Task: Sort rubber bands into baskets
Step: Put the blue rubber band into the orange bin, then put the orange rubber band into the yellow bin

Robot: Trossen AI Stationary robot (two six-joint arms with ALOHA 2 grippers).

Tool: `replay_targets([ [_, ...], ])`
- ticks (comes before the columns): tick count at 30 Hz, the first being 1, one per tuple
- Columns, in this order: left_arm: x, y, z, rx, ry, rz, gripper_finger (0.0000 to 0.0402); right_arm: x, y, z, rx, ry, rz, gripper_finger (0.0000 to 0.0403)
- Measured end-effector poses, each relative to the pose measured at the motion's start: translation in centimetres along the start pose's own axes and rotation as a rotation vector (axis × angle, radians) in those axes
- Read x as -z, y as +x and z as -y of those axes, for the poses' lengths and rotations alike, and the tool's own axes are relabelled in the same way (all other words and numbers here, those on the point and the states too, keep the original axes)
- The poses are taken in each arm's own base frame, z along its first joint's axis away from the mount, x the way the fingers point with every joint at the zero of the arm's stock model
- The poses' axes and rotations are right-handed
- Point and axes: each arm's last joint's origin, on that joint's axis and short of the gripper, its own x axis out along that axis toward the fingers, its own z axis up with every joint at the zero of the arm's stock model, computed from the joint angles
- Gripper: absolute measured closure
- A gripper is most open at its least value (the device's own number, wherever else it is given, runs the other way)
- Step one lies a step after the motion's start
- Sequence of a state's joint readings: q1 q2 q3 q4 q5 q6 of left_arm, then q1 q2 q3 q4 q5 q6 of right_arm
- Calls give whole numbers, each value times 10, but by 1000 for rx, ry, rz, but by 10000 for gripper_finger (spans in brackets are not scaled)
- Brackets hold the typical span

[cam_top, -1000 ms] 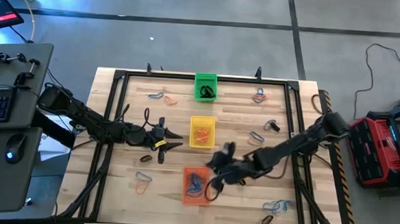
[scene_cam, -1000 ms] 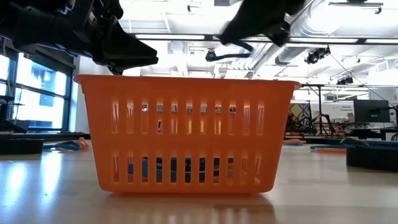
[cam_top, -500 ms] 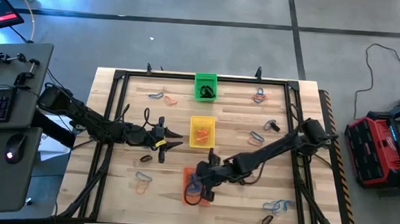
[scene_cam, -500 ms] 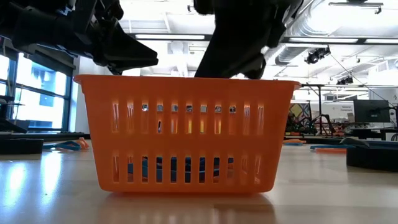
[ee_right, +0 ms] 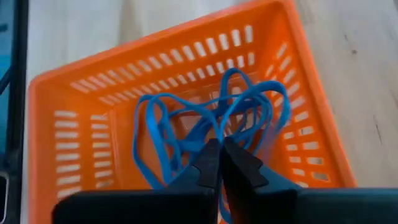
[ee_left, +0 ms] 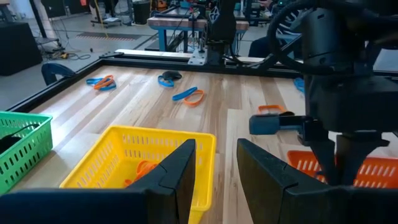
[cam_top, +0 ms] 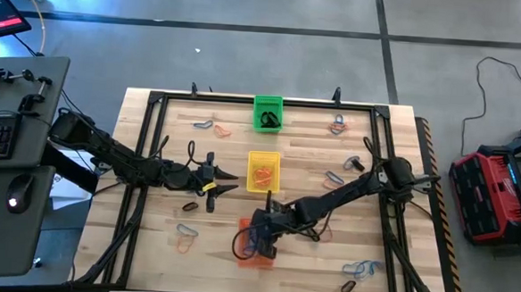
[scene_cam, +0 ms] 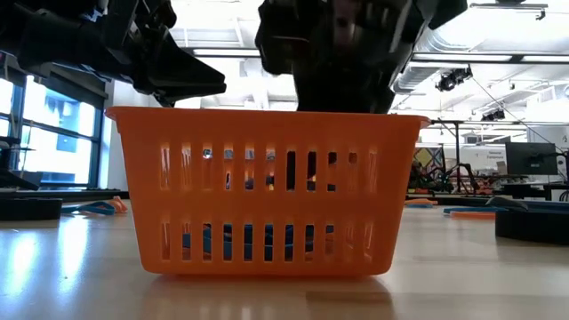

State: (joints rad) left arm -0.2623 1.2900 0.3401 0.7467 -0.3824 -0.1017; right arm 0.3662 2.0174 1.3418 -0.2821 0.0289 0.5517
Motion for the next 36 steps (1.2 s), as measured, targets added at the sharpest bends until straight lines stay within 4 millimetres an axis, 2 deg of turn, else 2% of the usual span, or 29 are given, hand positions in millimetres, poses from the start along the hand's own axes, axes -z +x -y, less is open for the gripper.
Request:
replay_targets([
  [10,0,0,0,2,-8,-1,291,-2,-5,-5,-24,-54,18,275],
  [15,2,0,-1,-13,-31,-17,291,-8,-19,-8,-44,-63,50,254],
  [18,3,0,-1,-16,-33,-26,291,-11,-35,-12,-38,-105,88,263],
  [21,4,0,-1,-17,-29,-35,291,-12,-50,-16,21,-174,121,289],
  [26,6,0,-1,-21,-19,-61,295,-10,-66,-17,123,-245,148,372],
  [28,8,-1,-1,-22,-10,-83,302,-10,-66,-17,132,-265,148,394],
  [31,10,-2,-2,11,-1,-145,316,-8,-64,-13,139,-266,143,388],
  [36,6,-9,-4,17,-8,-321,340,4,-53,-4,145,-256,136,400],
])
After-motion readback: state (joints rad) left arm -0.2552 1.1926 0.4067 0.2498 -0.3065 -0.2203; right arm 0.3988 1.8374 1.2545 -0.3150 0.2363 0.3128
